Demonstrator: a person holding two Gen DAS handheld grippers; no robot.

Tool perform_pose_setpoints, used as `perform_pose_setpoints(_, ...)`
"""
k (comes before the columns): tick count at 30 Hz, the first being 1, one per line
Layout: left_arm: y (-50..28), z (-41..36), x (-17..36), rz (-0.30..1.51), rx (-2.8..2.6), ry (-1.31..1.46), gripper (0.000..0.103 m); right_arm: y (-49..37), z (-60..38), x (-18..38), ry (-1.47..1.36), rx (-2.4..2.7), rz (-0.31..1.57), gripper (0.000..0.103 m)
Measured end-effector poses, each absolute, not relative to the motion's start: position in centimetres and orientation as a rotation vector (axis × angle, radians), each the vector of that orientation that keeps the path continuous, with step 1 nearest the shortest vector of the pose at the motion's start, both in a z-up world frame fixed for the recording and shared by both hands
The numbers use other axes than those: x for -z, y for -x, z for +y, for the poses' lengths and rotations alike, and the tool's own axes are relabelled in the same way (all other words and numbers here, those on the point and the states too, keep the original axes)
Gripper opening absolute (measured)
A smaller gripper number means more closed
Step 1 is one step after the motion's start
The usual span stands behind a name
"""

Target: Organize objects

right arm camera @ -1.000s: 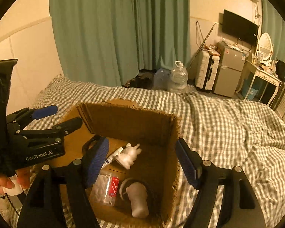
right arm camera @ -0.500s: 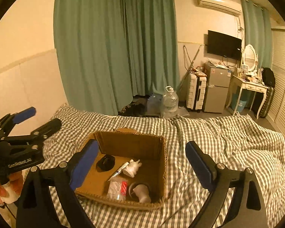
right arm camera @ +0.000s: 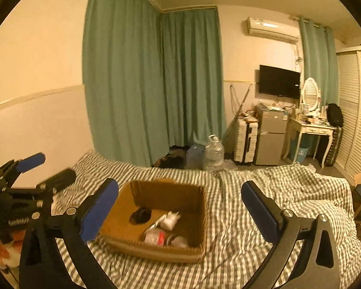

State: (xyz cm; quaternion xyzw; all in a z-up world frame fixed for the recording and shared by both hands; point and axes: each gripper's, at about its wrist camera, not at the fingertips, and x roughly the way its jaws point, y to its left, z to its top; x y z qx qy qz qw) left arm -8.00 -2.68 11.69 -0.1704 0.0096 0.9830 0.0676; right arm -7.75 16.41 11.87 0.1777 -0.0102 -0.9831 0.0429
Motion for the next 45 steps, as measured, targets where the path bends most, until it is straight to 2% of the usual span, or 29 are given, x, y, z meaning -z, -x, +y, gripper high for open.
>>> perform_pose_setpoints(10, 6.9, -2.5, -8.3, 0.004, -3.021, 0.493, 0.102, 5.8, 17.2, -5.6, -0.515, 3.12, 0.042, 0.103)
perform_pose_setpoints(16, 5.6, -1.7, -5.4, 0.082, -3.093, 0.415, 0.102, 5.8, 18.6, -2.9, -0.468, 3.145, -0.105, 0.103)
perform_pose_setpoints(23, 6.0, -1.6, -2.0, 0.064, -3.078, 0.519, 0.102, 6.2, 19.0, -0.5, -0.511, 3.155, -0.12, 0.103)
perform_pose_setpoints(45, 5.0, -1.2, -0.5, 0.106, -3.071, 0.583, 0.103, 6.7, 18.1, 2.0, -0.551, 3.148, -0.064, 0.103)
